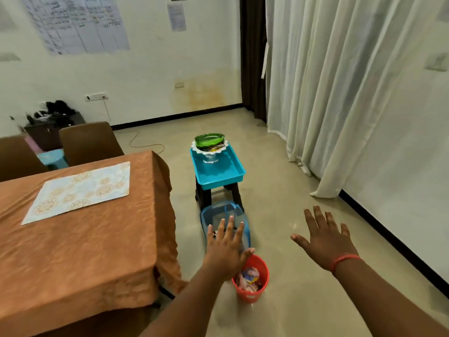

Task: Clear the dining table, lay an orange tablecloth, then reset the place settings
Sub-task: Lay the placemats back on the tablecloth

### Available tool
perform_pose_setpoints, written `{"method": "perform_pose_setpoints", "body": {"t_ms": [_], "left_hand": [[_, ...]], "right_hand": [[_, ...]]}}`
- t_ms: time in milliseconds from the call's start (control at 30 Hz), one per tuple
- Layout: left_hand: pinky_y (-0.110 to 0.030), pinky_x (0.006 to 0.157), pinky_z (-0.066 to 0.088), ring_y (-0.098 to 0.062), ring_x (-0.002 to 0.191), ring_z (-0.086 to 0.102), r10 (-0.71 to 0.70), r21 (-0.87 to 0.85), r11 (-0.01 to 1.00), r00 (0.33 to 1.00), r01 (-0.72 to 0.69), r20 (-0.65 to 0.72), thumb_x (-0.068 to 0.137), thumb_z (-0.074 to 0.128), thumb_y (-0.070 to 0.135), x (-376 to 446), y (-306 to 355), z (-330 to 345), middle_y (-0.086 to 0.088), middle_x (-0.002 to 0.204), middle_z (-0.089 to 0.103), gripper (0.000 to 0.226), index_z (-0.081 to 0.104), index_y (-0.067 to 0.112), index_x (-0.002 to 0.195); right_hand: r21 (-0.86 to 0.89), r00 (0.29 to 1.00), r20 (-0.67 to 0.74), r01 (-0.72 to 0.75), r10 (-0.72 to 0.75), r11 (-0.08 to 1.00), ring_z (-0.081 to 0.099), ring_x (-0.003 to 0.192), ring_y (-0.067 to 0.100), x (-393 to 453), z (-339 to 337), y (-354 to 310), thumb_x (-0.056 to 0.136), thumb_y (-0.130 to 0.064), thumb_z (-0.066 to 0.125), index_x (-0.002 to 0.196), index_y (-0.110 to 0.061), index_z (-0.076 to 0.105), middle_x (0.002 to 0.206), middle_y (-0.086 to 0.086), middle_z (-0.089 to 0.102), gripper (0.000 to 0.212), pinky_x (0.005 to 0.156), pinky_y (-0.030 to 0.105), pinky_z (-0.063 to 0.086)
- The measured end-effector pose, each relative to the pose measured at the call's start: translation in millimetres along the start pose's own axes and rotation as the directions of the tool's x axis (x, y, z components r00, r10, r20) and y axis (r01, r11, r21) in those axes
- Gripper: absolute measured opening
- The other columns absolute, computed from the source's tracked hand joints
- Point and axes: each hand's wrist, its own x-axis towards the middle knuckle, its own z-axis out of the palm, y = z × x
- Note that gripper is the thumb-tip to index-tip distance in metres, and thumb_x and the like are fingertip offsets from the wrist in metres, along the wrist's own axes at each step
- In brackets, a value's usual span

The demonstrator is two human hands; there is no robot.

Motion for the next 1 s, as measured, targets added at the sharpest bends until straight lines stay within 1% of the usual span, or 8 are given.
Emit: {"method": "perform_pose_setpoints", "body": {"t_ms": [200, 300, 433, 500, 600, 700, 867, 1000], "left_hand": [[-0.061, 0.120, -0.011, -0.027, 0.152, -0.020, -0.080, 0.011, 0.997, 0.997, 0.080, 0.020, 0.093, 0.008, 0.076, 140, 2, -6, -0.003, 0.165, -0.021, 0.081, -0.011, 0.033, 0.158], [-0.060, 0.119, -0.012, -0.027, 0.152, -0.020, -0.111, -0.004, 0.994, 0.994, 0.111, -0.002, 0.093, 0.011, 0.077, 215, 3, -20, -0.003, 0.166, -0.019, 0.082, -0.008, 0.032, 0.159], [-0.060, 0.118, -0.014, -0.029, 0.154, -0.013, -0.130, -0.019, 0.991, 0.991, 0.130, 0.002, 0.093, 0.017, 0.076, 299, 15, -34, -0.006, 0.167, -0.014, 0.084, -0.004, 0.029, 0.159], [-0.060, 0.117, -0.016, -0.030, 0.154, -0.013, -0.195, -0.038, 0.980, 0.981, 0.194, -0.015, 0.093, 0.018, 0.076, 336, 7, -38, -0.006, 0.167, -0.014, 0.084, -0.004, 0.029, 0.159], [-0.060, 0.117, -0.017, -0.030, 0.154, -0.013, -0.295, -0.066, 0.954, 0.955, 0.292, -0.032, 0.094, 0.021, 0.074, 384, -6, -42, -0.006, 0.168, -0.011, 0.083, -0.001, 0.029, 0.160], [-0.061, 0.118, -0.015, -0.030, 0.154, -0.014, -0.400, -0.017, 0.916, 0.916, 0.400, -0.001, 0.094, 0.018, 0.075, 420, -8, -38, -0.007, 0.168, -0.012, 0.082, -0.002, 0.029, 0.160], [-0.060, 0.117, -0.019, -0.030, 0.153, -0.017, -0.551, -0.041, 0.833, 0.834, 0.552, 0.037, 0.091, 0.010, 0.078, 493, 13, -49, -0.005, 0.167, -0.016, 0.083, -0.007, 0.032, 0.159], [-0.060, 0.117, -0.017, -0.028, 0.153, -0.018, -0.621, -0.055, 0.781, 0.783, 0.622, 0.037, 0.090, 0.007, 0.079, 545, 19, -54, -0.003, 0.167, -0.018, 0.083, -0.010, 0.034, 0.158]], "right_hand": [[0.009, 0.997, 0.031, 0.069, -0.069, 0.998, -0.006, 0.153, 0.025, 137, -9, 23, 0.087, -0.080, 0.017, 0.156, -0.033, -0.009, 0.164, -0.004, -0.017, 0.087, 0.120, 0.056, 0.010], [0.002, 0.997, 0.000, 0.074, -0.074, 0.997, -0.002, 0.153, 0.024, 211, -26, 41, 0.085, -0.081, 0.015, 0.156, -0.034, -0.006, 0.165, -0.005, -0.014, 0.088, 0.120, 0.054, 0.012], [-0.052, 0.996, -0.025, 0.083, -0.084, 0.995, 0.013, 0.150, 0.024, 309, -37, 81, 0.068, -0.092, -0.008, 0.154, -0.037, 0.001, 0.165, -0.006, -0.001, 0.102, 0.114, 0.052, 0.027], [-0.061, 0.996, -0.018, 0.088, -0.090, 0.994, 0.017, 0.148, 0.025, 371, -32, 88, 0.062, -0.096, -0.012, 0.152, -0.039, 0.003, 0.164, -0.006, 0.002, 0.107, 0.114, 0.053, 0.028], [-0.019, 0.988, 0.023, 0.152, -0.151, 0.988, 0.018, 0.147, 0.030, 459, -27, 87, 0.059, -0.099, -0.009, 0.154, -0.036, 0.005, 0.164, -0.003, 0.004, 0.114, 0.116, 0.055, 0.025], [-0.036, 0.958, 0.062, 0.283, -0.281, 0.958, 0.014, 0.149, 0.026, 527, -35, 76, 0.063, -0.095, -0.008, 0.154, -0.038, 0.000, 0.165, -0.007, -0.002, 0.108, 0.115, 0.054, 0.025], [-0.093, 0.877, 0.107, 0.478, -0.469, 0.873, 0.003, 0.152, 0.021, 614, -73, 68, 0.070, -0.088, -0.003, 0.154, -0.037, -0.012, 0.164, -0.009, -0.014, 0.099, 0.117, 0.050, 0.020], [-0.057, 0.838, 0.106, 0.543, -0.536, 0.838, 0.003, 0.152, 0.023, 683, -101, 57, 0.069, -0.087, -0.005, 0.155, -0.034, -0.008, 0.165, -0.006, -0.012, 0.101, 0.118, 0.052, 0.020]]}}
